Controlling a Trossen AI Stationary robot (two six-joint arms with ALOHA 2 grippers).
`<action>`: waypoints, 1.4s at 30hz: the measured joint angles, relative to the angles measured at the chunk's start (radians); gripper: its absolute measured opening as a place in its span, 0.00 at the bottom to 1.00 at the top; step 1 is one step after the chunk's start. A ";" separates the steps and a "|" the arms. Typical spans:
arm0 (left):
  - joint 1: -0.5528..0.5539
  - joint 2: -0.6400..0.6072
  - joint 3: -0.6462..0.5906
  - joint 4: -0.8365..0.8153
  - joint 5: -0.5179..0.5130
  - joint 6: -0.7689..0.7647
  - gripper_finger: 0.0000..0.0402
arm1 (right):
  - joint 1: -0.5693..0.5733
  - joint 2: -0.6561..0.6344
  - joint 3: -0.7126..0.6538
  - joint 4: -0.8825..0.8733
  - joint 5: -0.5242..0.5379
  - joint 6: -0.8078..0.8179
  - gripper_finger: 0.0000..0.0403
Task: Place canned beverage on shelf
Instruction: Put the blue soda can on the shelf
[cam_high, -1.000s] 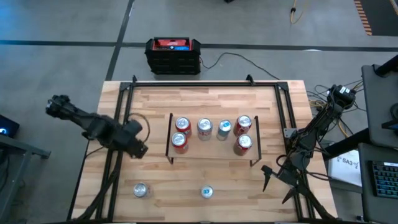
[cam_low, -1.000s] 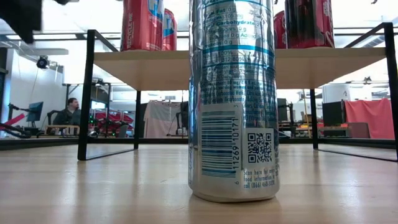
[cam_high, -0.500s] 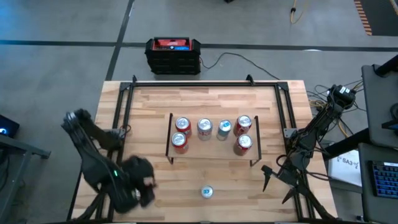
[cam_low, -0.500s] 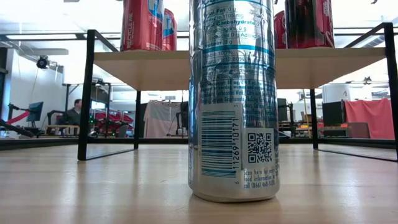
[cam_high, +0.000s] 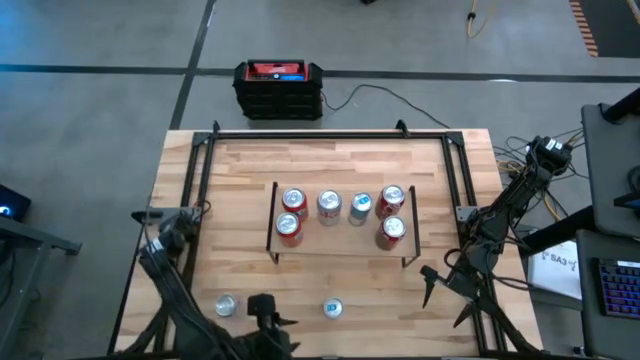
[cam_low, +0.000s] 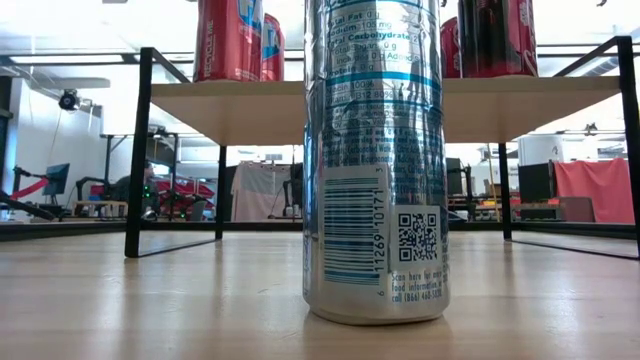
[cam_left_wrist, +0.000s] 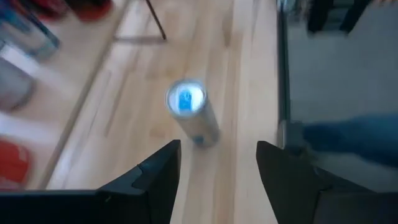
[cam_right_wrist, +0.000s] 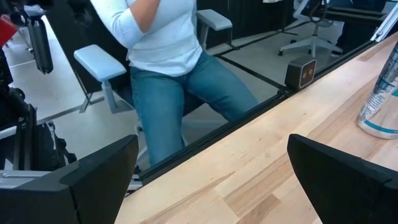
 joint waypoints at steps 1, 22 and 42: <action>0.003 0.007 -0.014 -0.004 0.011 -0.004 0.49 | 0.000 0.000 0.000 0.001 0.000 -0.001 0.99; 0.097 0.228 0.041 -0.031 -0.309 -0.094 0.49 | 0.000 0.000 0.000 -0.011 0.000 -0.001 0.99; 0.131 0.265 0.039 0.069 -0.277 -0.168 0.79 | 0.000 0.000 0.000 -0.011 0.000 -0.001 0.99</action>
